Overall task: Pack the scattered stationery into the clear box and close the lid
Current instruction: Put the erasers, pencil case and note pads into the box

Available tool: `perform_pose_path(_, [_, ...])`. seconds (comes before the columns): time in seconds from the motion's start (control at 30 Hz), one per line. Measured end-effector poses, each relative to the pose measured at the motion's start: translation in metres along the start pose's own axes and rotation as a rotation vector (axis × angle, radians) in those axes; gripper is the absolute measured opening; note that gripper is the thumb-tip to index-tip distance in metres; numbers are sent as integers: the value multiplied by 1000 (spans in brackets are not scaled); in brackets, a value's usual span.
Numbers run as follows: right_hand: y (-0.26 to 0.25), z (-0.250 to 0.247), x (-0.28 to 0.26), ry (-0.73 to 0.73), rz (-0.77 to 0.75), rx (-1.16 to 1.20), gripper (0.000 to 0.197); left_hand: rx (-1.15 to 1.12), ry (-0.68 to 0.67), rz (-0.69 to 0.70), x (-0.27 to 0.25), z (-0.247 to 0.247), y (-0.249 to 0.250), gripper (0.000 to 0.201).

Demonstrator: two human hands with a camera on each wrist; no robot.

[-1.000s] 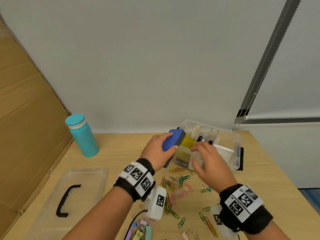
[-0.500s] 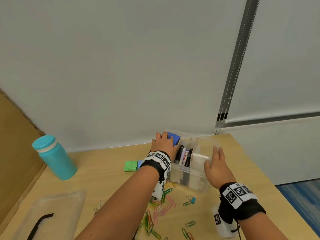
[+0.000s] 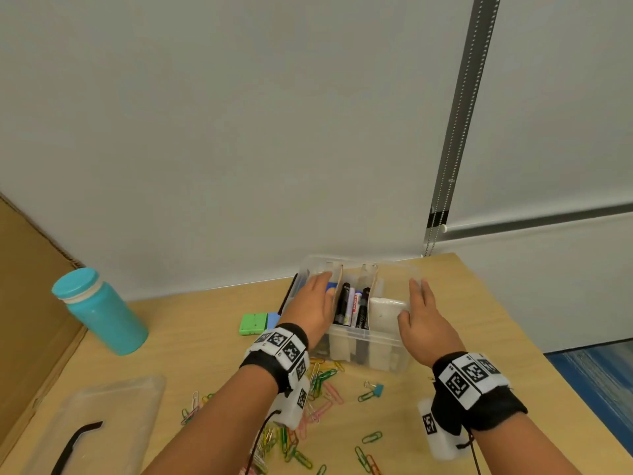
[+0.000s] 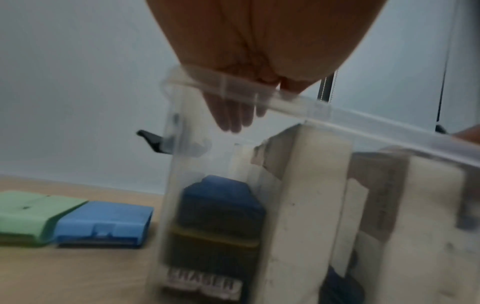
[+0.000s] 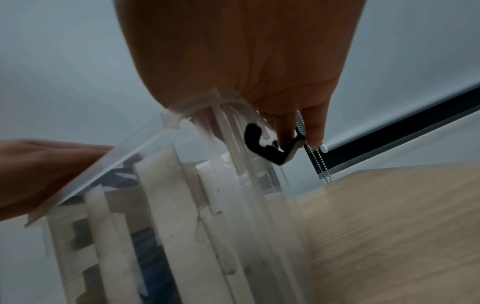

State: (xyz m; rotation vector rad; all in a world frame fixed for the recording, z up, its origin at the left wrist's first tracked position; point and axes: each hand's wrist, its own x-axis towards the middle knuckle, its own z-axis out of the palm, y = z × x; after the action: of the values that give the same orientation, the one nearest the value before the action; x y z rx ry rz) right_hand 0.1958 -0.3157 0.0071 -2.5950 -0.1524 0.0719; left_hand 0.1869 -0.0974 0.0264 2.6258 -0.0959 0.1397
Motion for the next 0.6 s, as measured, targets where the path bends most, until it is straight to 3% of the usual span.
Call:
perform_pose_path(0.1, [-1,-2,1,-18,-8,-11,62,-38,224,81,-26,-15,-16,47])
perform_pose_path(0.17, [-1,-4,2,-32,-6,-14,62,-32,324,27,-36,-20,-39,46])
perform_pose_path(0.23, [-3,-6,3,-43,-1,-17,61,37,323,-78,-38,-22,-64,45])
perform_pose_path(0.3, [-5,-8,5,-49,-5,-29,60,157,223,-190,-37,-21,-87,44])
perform_pose_path(0.4, [-6,-8,8,-51,0,-48,59,328,-35,-314,-32,-14,-111,55])
perform_pose_path(0.6, [-4,-5,9,-3,6,-162,58,411,-298,-326,-13,-3,-129,74])
